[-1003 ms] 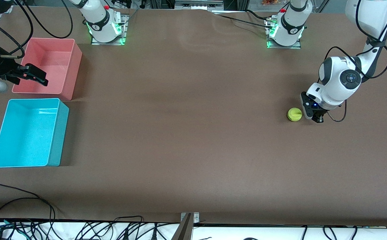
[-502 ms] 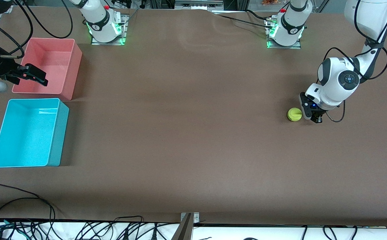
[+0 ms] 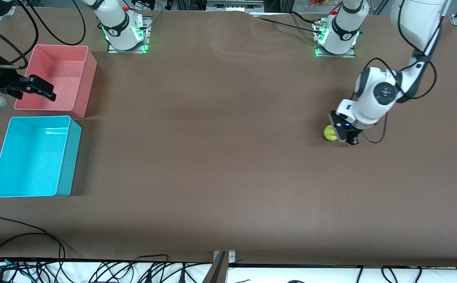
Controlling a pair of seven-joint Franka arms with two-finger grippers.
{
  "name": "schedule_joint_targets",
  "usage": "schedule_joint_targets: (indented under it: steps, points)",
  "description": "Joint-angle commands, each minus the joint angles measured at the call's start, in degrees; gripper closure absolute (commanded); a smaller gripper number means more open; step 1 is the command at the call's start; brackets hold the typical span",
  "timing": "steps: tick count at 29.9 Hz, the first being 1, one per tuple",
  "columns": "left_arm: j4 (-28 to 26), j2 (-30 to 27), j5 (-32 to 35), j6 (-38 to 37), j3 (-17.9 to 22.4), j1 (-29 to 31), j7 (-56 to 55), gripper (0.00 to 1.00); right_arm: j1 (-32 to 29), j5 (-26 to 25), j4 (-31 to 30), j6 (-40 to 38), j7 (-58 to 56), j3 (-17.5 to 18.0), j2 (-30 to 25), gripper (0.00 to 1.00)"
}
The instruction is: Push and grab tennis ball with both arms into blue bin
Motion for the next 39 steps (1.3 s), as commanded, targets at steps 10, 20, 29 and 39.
schedule_joint_targets:
  steps: [10, 20, 29, 39]
  points:
    - [1.34, -1.09, 2.83, -3.64, -1.42, -2.08, -9.42, 1.00, -0.13, -0.27, 1.54, -1.29, 0.17, 0.00, 0.64, 0.00]
    - [1.34, -1.09, 2.83, -3.64, -1.42, -2.08, -9.42, 1.00, -0.13, -0.36, 1.54, -1.37, 0.00, 0.00, 0.64, 0.00]
    - [1.34, -0.92, 2.83, -3.64, -1.51, -2.08, -9.42, 1.00, 0.83, -0.36, 1.45, -7.61, 0.18, 0.53, 1.17, 0.00]
    - [1.34, -0.83, 2.83, -3.64, -1.42, -2.17, -9.42, 1.00, 5.84, 5.61, -1.88, -16.41, 0.70, 0.88, 3.89, 0.00]
